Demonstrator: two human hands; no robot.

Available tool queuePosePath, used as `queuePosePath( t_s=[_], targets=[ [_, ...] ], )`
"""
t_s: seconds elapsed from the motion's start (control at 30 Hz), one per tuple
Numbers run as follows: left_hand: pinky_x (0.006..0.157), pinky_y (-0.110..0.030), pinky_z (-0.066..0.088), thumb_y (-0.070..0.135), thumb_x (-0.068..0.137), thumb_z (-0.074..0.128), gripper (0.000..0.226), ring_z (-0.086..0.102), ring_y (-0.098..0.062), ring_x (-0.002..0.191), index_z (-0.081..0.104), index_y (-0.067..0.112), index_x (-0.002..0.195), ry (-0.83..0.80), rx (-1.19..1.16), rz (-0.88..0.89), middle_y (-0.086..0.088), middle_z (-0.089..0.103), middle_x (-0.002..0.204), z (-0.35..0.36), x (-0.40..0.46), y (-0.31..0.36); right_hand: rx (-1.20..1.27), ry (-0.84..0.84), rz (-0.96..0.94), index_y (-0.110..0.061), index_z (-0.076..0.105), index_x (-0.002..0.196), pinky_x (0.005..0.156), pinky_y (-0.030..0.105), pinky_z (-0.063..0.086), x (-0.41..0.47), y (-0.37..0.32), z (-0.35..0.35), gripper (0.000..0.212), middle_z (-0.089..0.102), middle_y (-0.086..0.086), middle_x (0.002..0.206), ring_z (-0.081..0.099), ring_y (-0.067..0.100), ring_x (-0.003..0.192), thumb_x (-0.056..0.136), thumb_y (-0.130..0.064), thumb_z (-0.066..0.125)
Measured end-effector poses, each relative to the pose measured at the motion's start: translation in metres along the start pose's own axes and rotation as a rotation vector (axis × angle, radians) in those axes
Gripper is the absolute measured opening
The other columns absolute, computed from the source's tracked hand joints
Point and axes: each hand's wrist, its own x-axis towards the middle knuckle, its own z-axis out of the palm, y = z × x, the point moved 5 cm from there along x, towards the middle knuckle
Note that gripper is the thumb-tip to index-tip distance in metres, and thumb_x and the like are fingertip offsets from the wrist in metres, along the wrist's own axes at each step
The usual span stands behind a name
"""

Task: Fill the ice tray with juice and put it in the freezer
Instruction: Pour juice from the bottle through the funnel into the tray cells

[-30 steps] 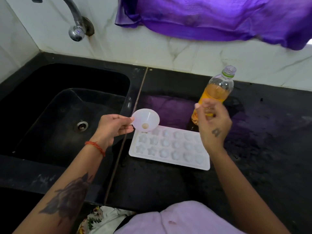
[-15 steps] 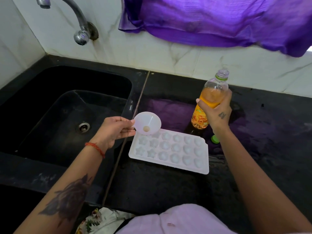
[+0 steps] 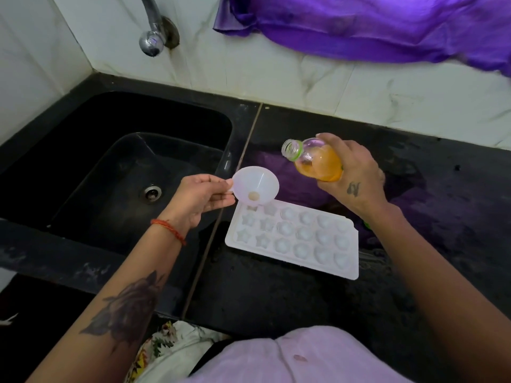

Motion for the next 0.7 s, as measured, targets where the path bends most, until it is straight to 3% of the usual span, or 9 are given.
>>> queuePosePath(
  t_s=[0.2,0.7],
  targets=[
    [0.053,-0.019,0.055,0.007,0.079,0.07,0.007,0.071,-0.014,0.059,0.065,0.005,0.074,0.018,0.014,-0.012,-0.003,0.072,0.059,-0.003,0.002,0.0,-0.128,-0.081,-0.044,-0.02,0.049,0.131,0.083,0.044,0.043,0.002,-0.005,0.006,0.07,0.061,0.019,0.111,0.056,0.036,0.103,0.068,-0.025,0.08],
    [0.052,-0.019,0.055,0.007,0.079,0.07,0.008,0.071,-0.013,0.057,0.065,0.005,0.074,0.029,0.03,-0.033,-0.002,0.071,0.057,-0.003,0.004,0.0,-0.291,-0.181,-0.114,-0.024,0.046,0.134,0.092,0.046,0.039,0.009,-0.017,0.019,0.064,0.058,0.019,0.116,0.052,0.036,0.11,0.076,-0.026,0.074]
  ],
)
